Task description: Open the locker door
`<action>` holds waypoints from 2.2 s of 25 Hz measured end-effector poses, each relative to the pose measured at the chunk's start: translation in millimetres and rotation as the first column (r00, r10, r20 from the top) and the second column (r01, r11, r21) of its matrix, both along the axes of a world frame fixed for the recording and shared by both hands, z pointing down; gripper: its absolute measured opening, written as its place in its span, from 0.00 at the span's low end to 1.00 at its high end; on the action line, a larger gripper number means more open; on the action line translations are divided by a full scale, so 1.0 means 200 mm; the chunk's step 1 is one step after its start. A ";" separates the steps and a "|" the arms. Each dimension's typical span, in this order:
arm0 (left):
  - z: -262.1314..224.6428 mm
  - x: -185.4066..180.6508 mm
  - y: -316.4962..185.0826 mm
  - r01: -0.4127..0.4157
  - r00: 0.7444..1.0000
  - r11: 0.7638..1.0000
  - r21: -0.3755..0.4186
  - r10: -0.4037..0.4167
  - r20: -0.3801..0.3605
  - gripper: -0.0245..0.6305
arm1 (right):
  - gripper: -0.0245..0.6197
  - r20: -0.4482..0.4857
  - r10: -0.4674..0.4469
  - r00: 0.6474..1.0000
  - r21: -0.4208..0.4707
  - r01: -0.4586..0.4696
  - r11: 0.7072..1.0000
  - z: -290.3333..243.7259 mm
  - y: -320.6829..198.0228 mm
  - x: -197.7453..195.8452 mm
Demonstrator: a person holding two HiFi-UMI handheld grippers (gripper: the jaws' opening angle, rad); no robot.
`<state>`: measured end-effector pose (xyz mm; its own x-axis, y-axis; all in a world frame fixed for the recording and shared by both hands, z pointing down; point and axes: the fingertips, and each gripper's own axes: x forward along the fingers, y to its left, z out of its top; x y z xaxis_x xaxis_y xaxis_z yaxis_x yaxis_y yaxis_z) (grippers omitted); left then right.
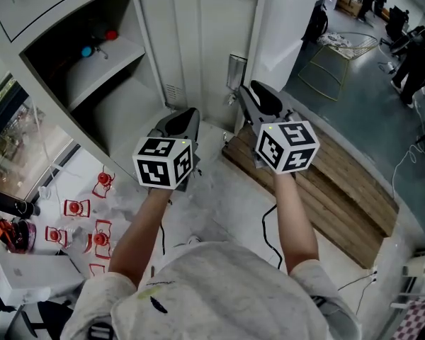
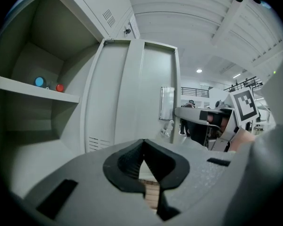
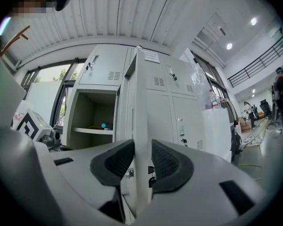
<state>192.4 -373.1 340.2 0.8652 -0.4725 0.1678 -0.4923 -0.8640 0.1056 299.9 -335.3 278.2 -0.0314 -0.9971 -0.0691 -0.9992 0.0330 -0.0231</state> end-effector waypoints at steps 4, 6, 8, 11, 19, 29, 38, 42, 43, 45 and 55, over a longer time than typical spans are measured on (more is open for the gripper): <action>0.01 -0.03 0.01 0.017 1.000 1.000 -0.003 -0.017 0.002 0.05 | 0.21 0.015 -0.012 1.000 0.024 0.012 1.000 -0.02 0.03 -0.02; 0.01 -0.04 0.02 0.023 1.000 1.000 -0.005 -0.023 0.003 0.05 | 0.21 0.020 -0.020 1.000 0.032 0.020 0.999 -0.04 0.05 -0.03; 0.01 -0.03 0.03 0.025 1.000 1.000 -0.006 -0.025 0.003 0.05 | 0.21 0.018 -0.027 0.999 0.035 0.027 0.999 -0.05 0.07 -0.04; 0.01 -0.03 0.06 0.030 1.000 1.000 -0.004 -0.030 0.005 0.05 | 0.21 0.009 -0.034 0.999 0.042 0.034 0.999 -0.06 0.10 -0.06; 0.01 -0.07 0.08 0.065 0.998 0.998 -0.003 -0.065 0.003 0.05 | 0.20 -0.006 -0.094 0.996 0.044 0.095 0.995 -0.04 0.13 -0.18; -0.02 -0.24 0.06 0.152 0.988 0.988 0.012 -0.151 -0.014 0.05 | 0.17 -0.007 -0.184 0.983 0.009 0.184 0.983 0.03 0.07 -0.37; -0.04 -0.44 0.03 0.241 0.970 0.970 0.030 -0.240 -0.041 0.05 | 0.12 -0.006 -0.270 0.963 -0.016 0.270 0.963 0.08 0.00 -0.57; -0.05 -0.51 0.03 0.271 0.962 0.962 0.037 -0.269 -0.049 0.05 | 0.10 -0.011 -0.302 0.953 -0.027 0.301 0.953 0.10 -0.02 -0.65; -0.05 -0.52 0.03 0.277 0.960 0.960 0.037 -0.276 -0.050 0.05 | 0.10 -0.010 -0.310 0.951 -0.030 0.309 0.951 0.11 -0.02 -0.67; -0.04 -0.56 0.03 0.288 0.957 0.957 0.036 -0.286 -0.056 0.05 | 0.08 -0.007 -0.324 0.946 -0.038 0.323 0.946 0.13 -0.03 -0.71; -0.04 -0.65 0.02 0.316 0.947 0.948 0.032 -0.313 -0.067 0.05 | 0.04 -0.013 -0.366 0.931 -0.079 0.364 0.928 0.18 -0.05 -0.81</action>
